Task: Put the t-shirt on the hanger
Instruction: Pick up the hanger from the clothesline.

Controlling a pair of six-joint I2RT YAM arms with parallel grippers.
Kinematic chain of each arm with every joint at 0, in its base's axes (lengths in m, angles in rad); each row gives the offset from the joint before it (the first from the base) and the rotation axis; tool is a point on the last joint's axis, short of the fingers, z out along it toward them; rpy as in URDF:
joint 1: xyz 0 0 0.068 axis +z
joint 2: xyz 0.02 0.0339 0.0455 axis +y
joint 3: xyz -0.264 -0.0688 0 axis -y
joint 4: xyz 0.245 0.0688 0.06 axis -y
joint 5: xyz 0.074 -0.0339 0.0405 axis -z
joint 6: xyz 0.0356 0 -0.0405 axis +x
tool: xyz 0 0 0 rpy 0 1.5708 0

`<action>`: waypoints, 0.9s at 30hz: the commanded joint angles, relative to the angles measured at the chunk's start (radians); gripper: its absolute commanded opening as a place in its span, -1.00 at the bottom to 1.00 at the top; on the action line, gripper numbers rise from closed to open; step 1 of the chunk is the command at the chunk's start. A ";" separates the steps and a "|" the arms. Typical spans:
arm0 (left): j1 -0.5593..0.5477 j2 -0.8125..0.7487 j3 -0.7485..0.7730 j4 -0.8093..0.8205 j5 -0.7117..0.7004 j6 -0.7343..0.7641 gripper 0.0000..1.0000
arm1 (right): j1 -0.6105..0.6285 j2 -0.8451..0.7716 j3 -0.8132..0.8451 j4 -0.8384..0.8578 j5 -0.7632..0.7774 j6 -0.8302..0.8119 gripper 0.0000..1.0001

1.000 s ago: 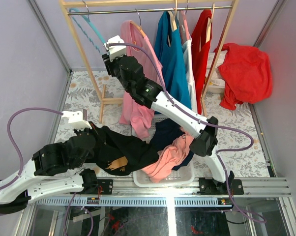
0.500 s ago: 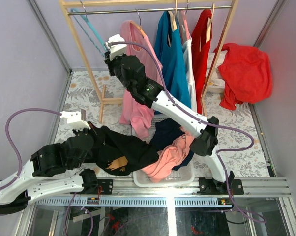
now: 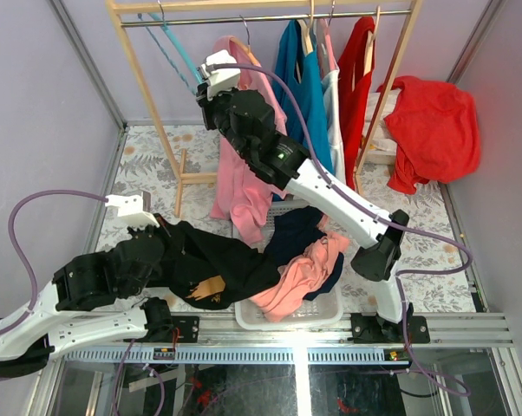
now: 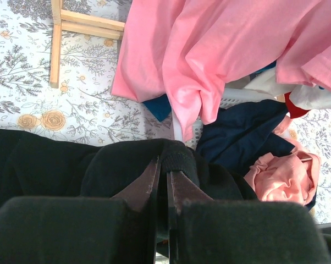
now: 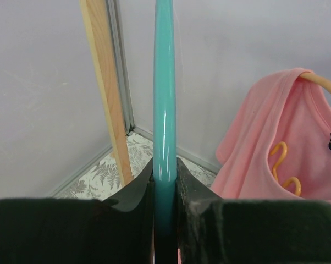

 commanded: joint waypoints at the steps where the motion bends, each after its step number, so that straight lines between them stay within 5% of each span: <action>1: 0.004 0.002 0.041 0.037 -0.023 0.026 -1.00 | -0.004 -0.047 0.140 -0.029 -0.024 0.036 -1.00; 11: 0.003 0.015 0.048 0.040 -0.006 0.028 -1.00 | -0.004 -0.106 0.079 -0.167 0.016 0.056 -1.00; 18: 0.004 0.030 0.046 0.034 -0.006 0.014 -1.00 | -0.003 -0.200 -0.066 -0.095 -0.019 0.054 -1.00; 27: 0.003 0.032 0.040 0.024 -0.015 -0.008 -1.00 | -0.005 -0.219 -0.045 -0.131 -0.056 0.053 -1.00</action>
